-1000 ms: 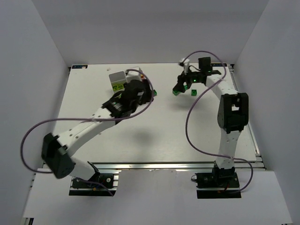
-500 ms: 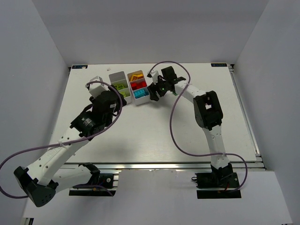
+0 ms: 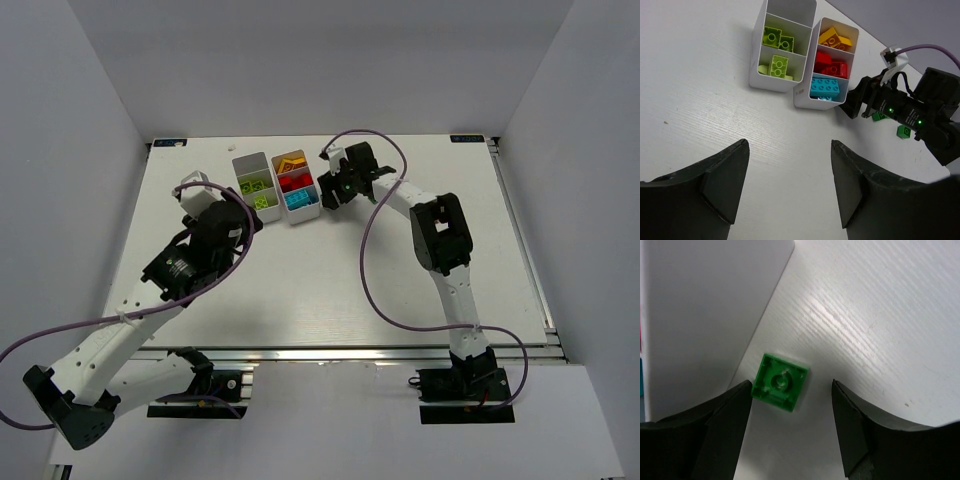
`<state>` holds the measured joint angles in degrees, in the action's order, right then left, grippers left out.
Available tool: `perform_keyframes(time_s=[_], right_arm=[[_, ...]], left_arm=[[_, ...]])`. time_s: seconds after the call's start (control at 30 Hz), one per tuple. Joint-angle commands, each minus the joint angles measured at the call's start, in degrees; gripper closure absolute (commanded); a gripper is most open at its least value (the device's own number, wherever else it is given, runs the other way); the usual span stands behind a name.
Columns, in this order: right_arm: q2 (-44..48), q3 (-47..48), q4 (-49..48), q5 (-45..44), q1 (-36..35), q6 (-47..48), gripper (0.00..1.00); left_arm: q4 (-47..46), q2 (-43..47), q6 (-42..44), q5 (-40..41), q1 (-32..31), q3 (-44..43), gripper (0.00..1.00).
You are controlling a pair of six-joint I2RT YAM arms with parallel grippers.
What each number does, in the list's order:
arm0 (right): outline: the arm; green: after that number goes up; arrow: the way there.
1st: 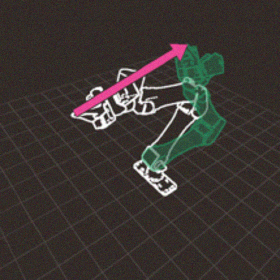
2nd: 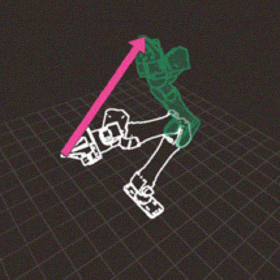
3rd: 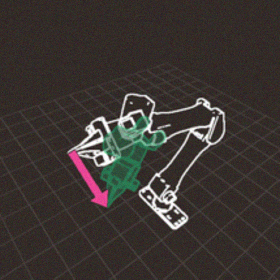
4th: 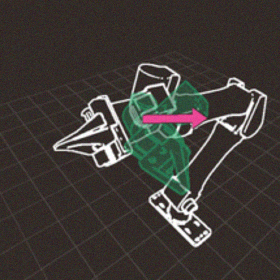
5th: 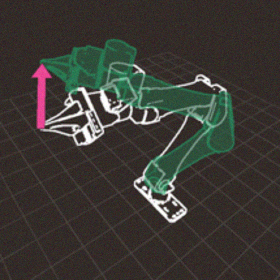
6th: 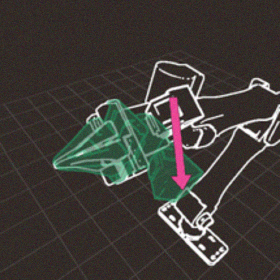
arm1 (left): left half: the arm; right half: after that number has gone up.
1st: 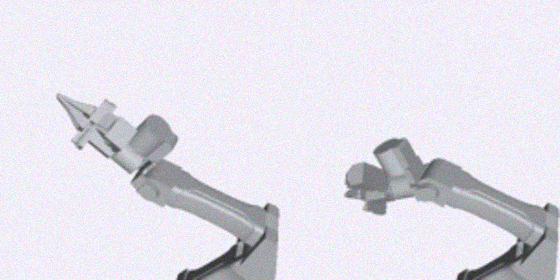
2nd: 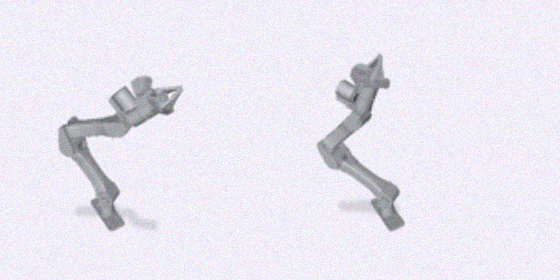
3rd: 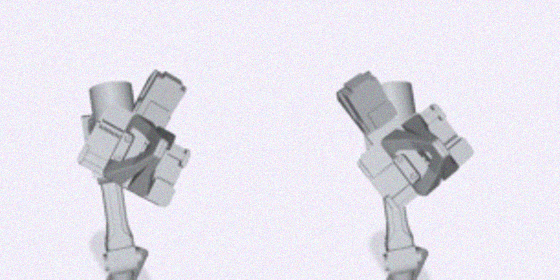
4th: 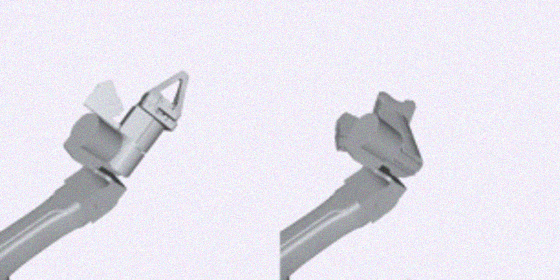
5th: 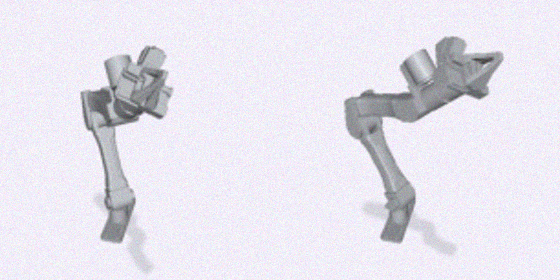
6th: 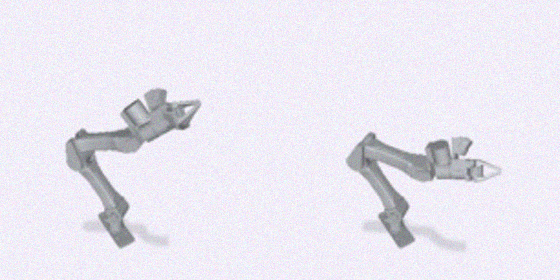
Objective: Sort the legos into containers by color
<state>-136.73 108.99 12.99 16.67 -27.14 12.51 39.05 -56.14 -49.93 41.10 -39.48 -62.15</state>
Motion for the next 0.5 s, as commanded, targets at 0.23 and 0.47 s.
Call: perform_keyframes(time_s=[0.23, 0.47], right_arm=[[-0.39, 0.0, -6.39, -3.39, -0.29, -3.99, 0.62], [11.2, -15.08, -13.94, 4.65, 3.3, 0.65, 0.98]], left_arm=[[-1.95, 2.18, -4.91, -1.2, 0.2, 3.44, 0.24], [-13.79, 0.07, -2.37, -12.24, 0.37, 7.04, 0.2]])
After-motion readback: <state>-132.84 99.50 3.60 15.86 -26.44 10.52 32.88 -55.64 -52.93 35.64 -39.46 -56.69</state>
